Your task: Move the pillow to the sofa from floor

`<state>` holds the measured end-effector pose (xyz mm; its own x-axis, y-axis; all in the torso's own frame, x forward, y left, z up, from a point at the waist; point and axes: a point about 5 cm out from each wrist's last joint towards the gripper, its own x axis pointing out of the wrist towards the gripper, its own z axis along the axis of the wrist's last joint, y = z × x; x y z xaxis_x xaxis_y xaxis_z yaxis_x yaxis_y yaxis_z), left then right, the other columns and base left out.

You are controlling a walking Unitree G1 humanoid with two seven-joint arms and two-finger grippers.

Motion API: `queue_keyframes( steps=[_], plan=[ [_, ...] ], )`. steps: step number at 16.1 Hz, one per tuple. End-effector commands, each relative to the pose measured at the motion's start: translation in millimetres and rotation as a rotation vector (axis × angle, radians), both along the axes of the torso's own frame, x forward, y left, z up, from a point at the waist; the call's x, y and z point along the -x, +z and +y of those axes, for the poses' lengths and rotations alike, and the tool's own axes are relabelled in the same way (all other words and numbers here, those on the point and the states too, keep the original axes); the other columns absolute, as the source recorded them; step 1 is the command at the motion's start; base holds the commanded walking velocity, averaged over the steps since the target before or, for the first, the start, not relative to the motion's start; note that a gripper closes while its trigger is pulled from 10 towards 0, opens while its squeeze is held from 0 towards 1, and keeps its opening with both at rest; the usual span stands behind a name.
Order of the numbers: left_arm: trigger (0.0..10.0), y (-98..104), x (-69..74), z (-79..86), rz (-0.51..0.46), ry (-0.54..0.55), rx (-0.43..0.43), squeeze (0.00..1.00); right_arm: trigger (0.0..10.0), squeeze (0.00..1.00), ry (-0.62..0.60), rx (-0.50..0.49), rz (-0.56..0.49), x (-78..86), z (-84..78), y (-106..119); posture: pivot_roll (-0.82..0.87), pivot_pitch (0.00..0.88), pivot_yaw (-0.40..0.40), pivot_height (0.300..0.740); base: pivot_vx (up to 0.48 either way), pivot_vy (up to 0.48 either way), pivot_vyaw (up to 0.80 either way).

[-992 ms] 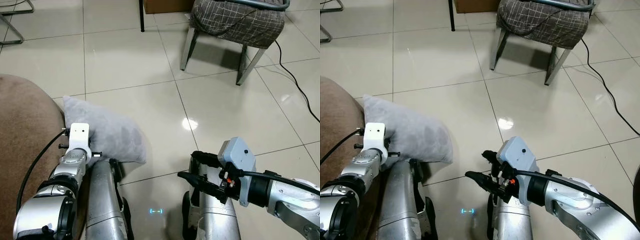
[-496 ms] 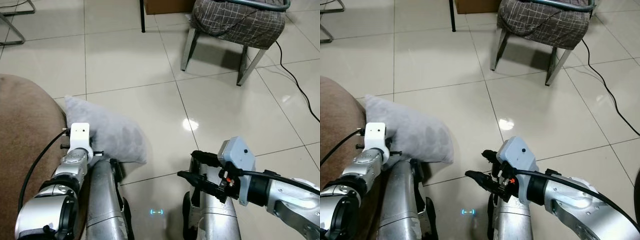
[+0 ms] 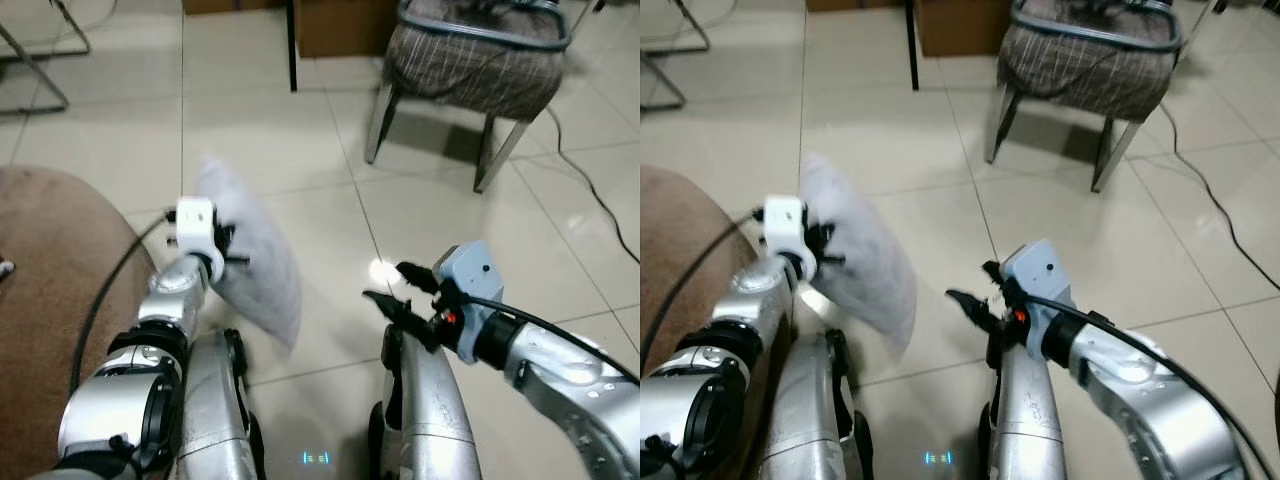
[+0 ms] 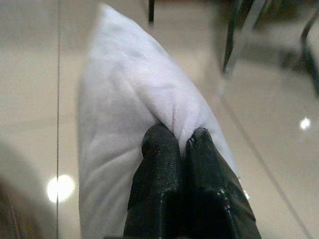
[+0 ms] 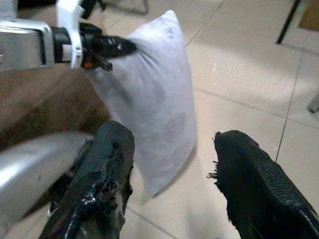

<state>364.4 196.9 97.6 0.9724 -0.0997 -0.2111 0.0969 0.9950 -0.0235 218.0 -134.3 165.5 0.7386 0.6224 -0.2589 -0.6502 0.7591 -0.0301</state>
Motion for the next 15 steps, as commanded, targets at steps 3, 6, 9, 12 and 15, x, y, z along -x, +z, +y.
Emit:
queue_keyframes(
  steps=[3,6,9,12,15],
  plan=[
    [0.0,48,0.7,8.9,-0.238,-0.009,0.004,0.00,10.0,0.00,-0.158,-0.034,-0.055,-5.9,-2.4,-2,-0.07,0.000,0.051,0.495,0.000,0.000,0.00],
    [10.0,74,25.0,6.2,-0.349,-0.003,-0.021,0.00,10.0,0.00,-0.303,-0.125,-0.043,-10.1,-2.8,-6,-0.05,0.000,0.060,0.510,0.000,0.000,0.00],
    [10.0,82,52.4,-15.3,-0.359,-0.029,-0.048,0.00,10.0,0.00,-0.347,-0.154,-0.057,-19.2,2.4,-8,-0.03,0.000,0.056,0.535,0.000,0.000,0.00],
    [10.0,76,73.4,-31.2,-0.335,-0.047,-0.096,0.00,10.0,0.00,-0.335,-0.160,-0.072,-25.6,6.4,-10,-0.01,0.000,0.038,0.565,0.000,0.000,0.00],
    [10.0,74,81.5,-22.6,-0.306,0.019,-0.125,0.00,10.0,0.00,-0.333,-0.151,-0.095,-29.4,8.4,-10,-0.01,0.000,0.029,0.605,0.000,0.000,0.00]
  ],
)
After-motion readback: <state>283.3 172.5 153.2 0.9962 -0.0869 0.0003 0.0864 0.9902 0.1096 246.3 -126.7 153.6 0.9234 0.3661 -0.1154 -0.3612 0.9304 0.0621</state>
